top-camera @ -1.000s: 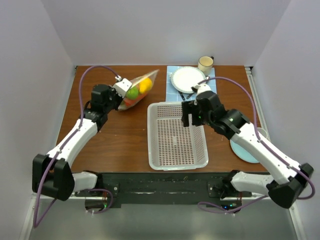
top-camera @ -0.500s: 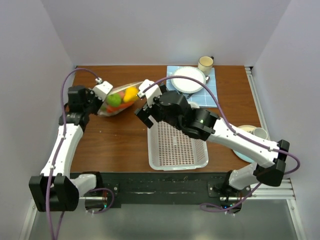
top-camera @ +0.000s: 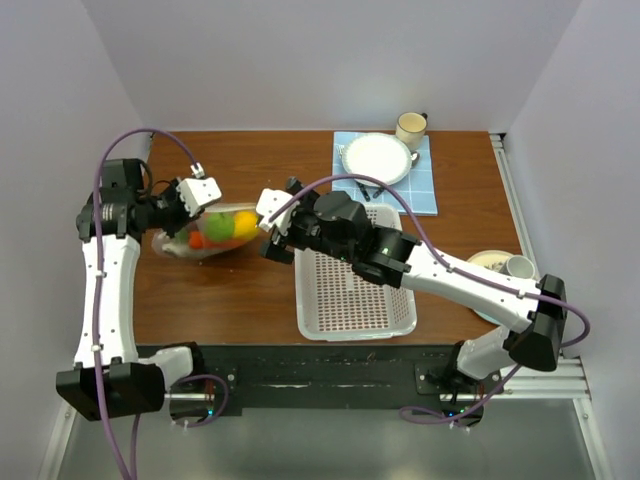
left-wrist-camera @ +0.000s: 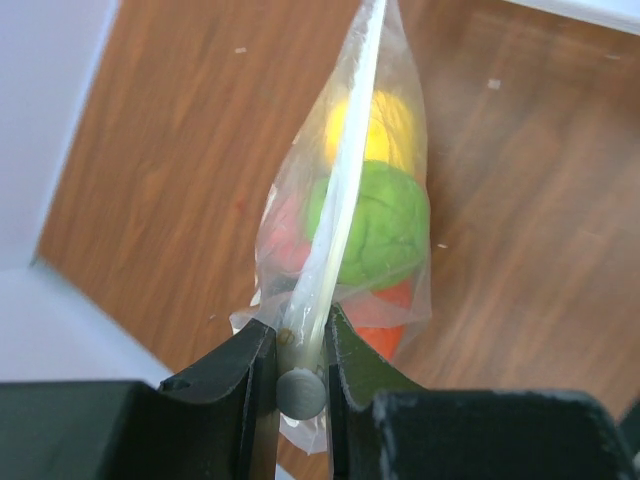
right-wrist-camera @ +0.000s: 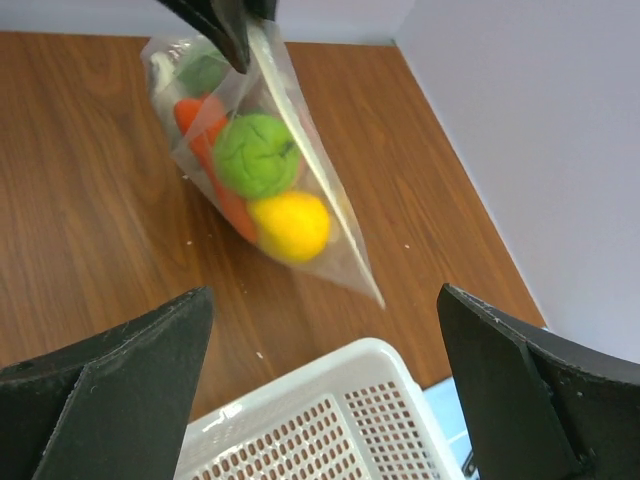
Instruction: Open the zip-top bag and remove the fake food
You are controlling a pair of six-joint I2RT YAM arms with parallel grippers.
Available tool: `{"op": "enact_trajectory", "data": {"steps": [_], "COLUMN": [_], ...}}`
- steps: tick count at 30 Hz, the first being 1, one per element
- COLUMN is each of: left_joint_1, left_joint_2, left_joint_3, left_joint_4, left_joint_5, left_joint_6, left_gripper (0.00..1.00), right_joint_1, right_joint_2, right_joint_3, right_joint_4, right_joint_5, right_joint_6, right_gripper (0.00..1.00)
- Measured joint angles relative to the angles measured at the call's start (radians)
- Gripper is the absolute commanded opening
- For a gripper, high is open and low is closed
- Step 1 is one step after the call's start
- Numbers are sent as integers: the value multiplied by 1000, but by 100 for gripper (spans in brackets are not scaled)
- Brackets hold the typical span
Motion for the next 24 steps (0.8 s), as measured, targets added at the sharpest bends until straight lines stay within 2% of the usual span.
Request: {"op": "enact_trajectory", "data": {"steps": [4, 10, 16, 24], "left_joint_1": [0, 0, 0, 0], "left_joint_2": [51, 52, 6, -40], "left_joint_3": [61, 79, 125, 169], "left_joint_4": [-135, -254, -298, -314], "left_joint_5": [46, 34, -6, 27], "left_joint_6": [91, 183, 226, 225], "left_gripper": [0, 0, 0, 0], "right_joint_1": [10, 13, 13, 13], "right_joint_2": [25, 33, 116, 196], "right_joint_3": [0, 0, 26, 34], "right_joint_4": [5, 26, 50, 63], "right_joint_5": [-42, -104, -154, -172], "right_joint_6": [-26, -28, -27, -27], "right_gripper": [98, 99, 99, 98]}}
